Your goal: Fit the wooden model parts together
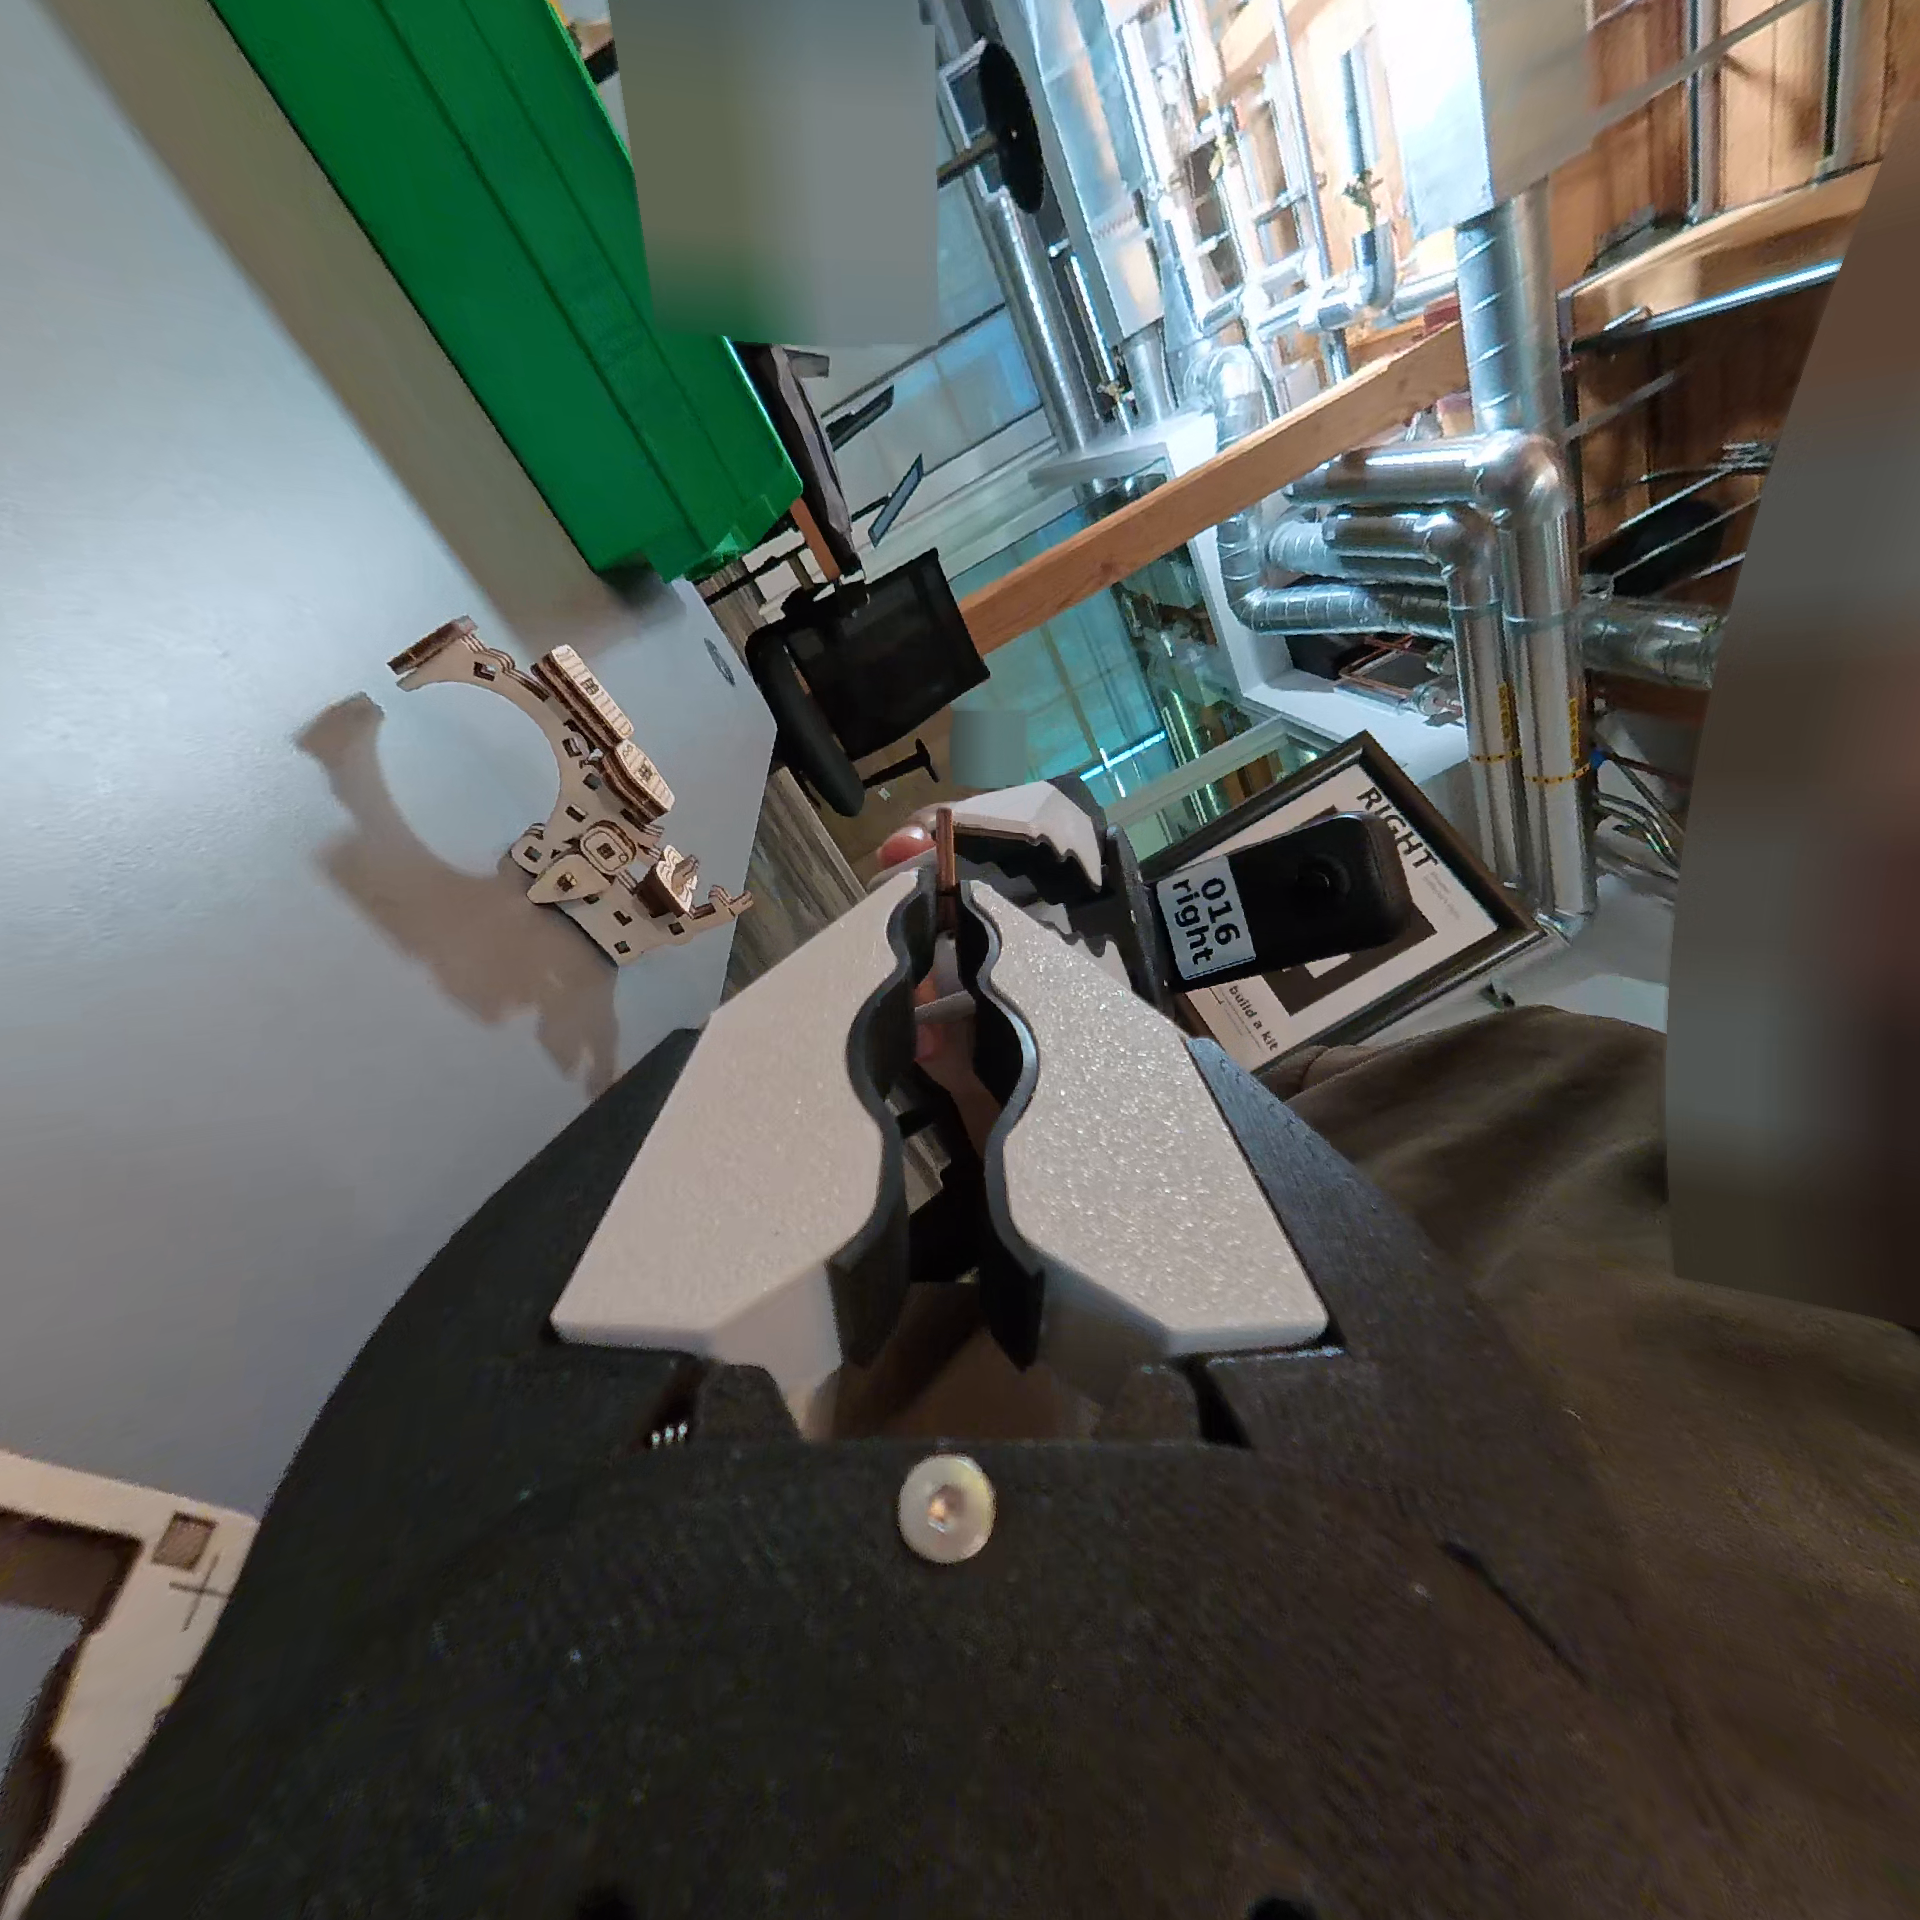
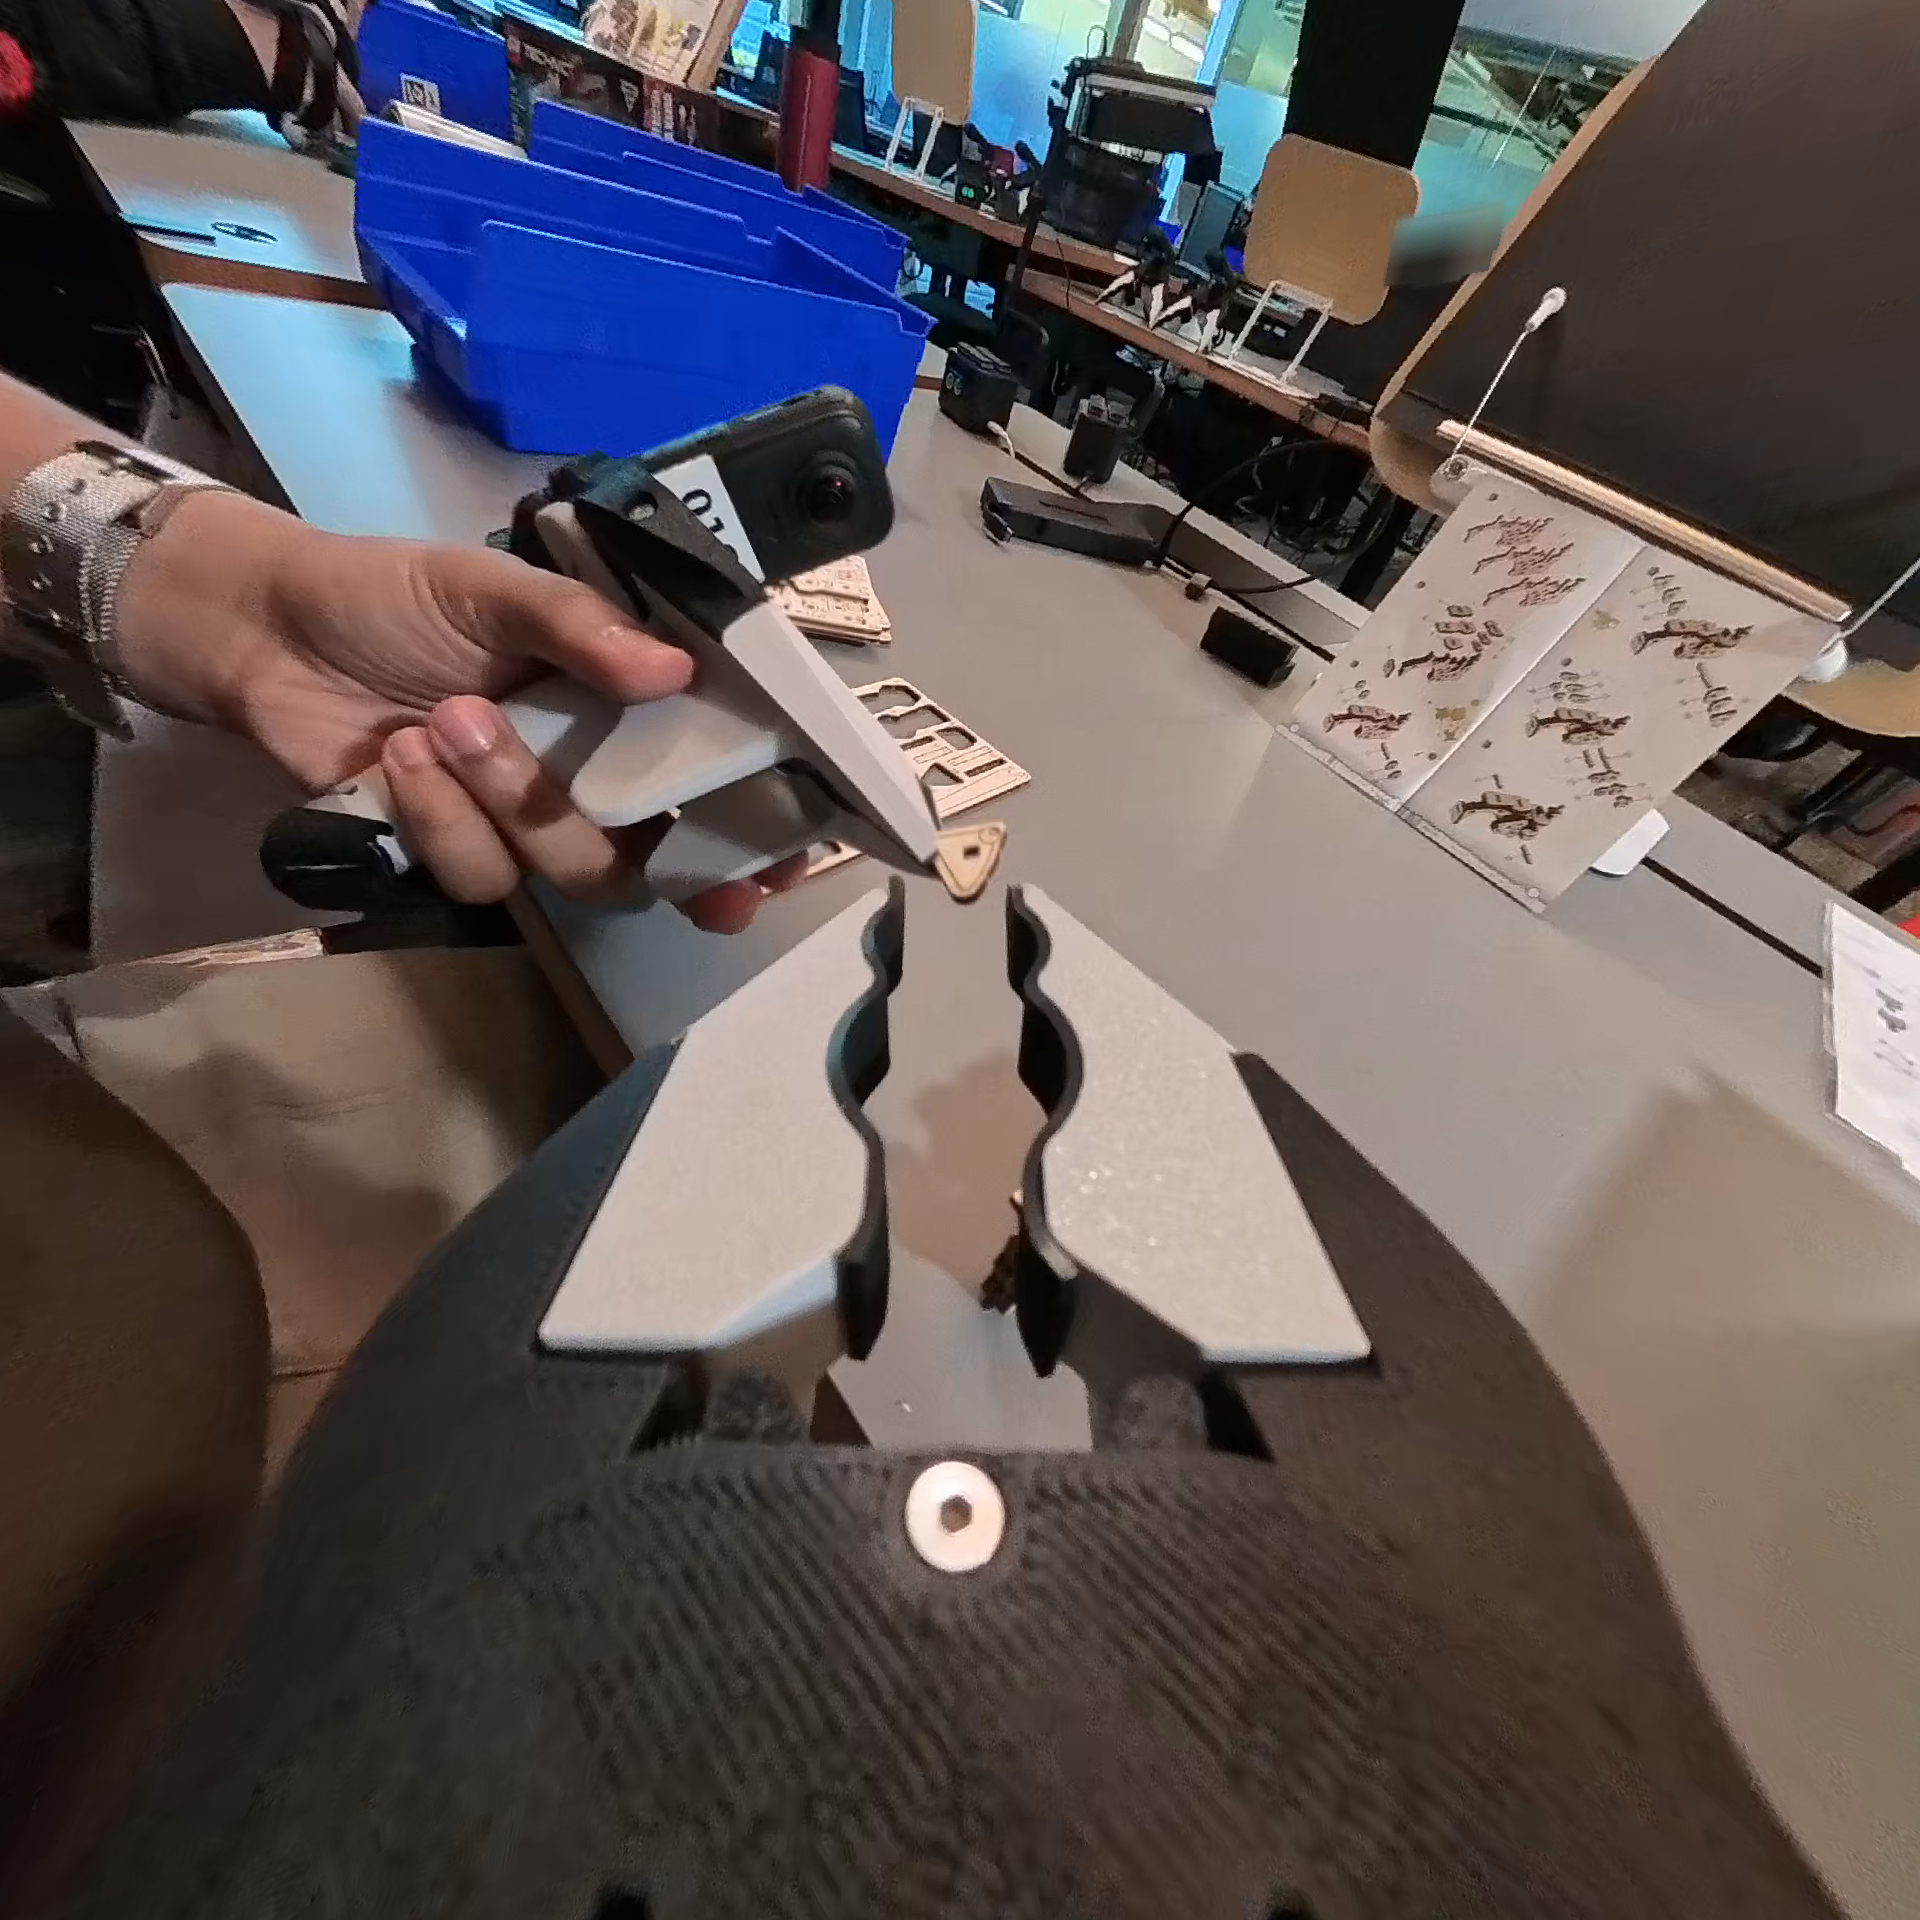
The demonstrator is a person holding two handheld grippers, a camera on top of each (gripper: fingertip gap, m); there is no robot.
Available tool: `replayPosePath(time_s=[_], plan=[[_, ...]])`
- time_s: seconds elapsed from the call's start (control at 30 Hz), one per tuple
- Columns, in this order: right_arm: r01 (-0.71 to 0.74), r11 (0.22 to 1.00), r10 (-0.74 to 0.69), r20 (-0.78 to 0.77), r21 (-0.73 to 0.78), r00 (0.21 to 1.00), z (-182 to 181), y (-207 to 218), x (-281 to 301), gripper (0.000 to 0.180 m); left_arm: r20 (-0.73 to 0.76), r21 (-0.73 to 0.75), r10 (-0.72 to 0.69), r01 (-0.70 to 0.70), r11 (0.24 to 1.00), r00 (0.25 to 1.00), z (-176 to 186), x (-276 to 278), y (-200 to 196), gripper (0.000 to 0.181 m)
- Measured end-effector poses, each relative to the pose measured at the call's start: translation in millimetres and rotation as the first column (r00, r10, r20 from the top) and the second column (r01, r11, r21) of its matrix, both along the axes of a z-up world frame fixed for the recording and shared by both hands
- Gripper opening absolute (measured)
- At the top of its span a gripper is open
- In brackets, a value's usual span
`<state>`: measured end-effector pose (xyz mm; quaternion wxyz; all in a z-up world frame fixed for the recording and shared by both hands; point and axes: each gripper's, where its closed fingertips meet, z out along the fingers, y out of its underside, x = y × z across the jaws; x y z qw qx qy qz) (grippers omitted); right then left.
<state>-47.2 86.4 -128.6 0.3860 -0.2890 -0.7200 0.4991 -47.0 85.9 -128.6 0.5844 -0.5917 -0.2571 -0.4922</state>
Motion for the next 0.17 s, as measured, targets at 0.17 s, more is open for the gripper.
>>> replayPosePath(time_s=[0.17], plan=[[0.014, 0.998, -0.013, -0.025, 0.060, 1.000, -1.4, 0.5, 1.5, 0.016, -0.005, -0.008, -0.030, 0.030, 1.000, 1.000, -1.3, 6.6, 1.9, 0.000]])
